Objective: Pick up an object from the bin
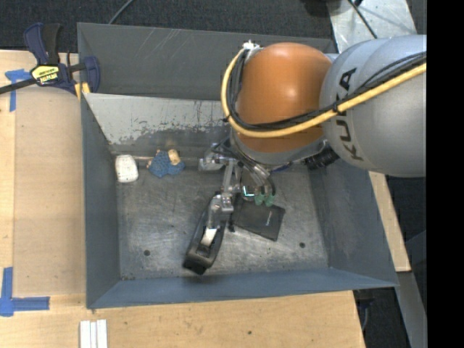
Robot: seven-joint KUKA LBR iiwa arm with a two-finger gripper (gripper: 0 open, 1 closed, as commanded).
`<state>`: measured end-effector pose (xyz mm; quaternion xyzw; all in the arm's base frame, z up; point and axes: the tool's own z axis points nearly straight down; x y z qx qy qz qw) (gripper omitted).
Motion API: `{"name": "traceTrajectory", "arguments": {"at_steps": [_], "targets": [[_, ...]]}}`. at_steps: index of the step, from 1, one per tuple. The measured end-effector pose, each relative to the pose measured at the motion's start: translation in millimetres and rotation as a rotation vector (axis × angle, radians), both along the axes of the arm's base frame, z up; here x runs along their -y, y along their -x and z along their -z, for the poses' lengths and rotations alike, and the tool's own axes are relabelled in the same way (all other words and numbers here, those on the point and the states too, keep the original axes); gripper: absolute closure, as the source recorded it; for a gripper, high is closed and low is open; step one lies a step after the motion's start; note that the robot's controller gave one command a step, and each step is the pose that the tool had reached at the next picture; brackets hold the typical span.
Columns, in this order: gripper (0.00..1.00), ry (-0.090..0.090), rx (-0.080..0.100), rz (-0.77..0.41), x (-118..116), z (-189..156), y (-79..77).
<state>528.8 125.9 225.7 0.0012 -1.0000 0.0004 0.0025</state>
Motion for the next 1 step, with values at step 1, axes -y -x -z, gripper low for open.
{"name": "traceTrajectory", "arguments": {"at_steps": [1], "targets": [[0.0,-0.006,0.021,-0.203,13.6,90.9,12.2]]}}
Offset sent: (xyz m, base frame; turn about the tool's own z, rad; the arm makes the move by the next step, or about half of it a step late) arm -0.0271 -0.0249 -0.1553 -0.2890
